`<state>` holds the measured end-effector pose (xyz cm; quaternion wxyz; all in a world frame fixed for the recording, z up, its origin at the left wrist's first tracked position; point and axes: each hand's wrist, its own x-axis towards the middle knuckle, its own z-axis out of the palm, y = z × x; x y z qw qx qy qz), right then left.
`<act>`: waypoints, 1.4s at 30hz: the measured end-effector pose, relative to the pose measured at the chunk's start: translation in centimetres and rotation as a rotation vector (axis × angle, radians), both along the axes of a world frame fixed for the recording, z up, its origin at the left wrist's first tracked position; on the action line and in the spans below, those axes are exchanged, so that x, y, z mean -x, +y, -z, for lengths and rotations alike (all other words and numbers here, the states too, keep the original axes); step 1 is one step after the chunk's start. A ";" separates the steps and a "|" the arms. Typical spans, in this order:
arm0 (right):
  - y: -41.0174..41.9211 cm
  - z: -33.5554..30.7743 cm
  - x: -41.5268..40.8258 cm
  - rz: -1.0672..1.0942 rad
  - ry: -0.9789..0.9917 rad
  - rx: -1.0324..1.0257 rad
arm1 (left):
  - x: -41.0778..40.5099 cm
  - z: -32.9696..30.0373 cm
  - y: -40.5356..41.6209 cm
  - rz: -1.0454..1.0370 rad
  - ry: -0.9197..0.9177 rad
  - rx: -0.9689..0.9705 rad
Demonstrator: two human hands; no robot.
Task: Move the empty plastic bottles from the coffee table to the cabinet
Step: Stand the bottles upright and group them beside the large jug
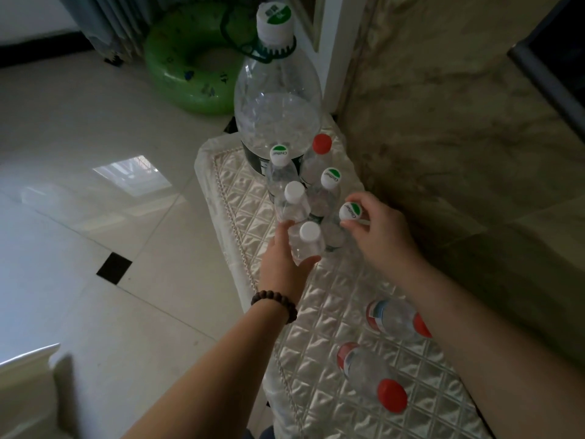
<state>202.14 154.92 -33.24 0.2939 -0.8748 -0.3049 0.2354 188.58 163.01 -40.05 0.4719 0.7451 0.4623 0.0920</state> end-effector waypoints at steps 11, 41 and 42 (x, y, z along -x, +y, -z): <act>-0.7 0.5 -0.1 -0.016 0.026 -0.005 | 0.5 -0.4 -0.4 0.011 0.006 -0.003; -18.4 -1.5 8.0 0.336 0.080 0.058 | 7.9 -1.7 -16.2 0.464 0.111 0.041; -18.2 -1.4 8.0 0.332 0.081 0.059 | 7.8 -1.7 -16.1 0.452 0.111 0.036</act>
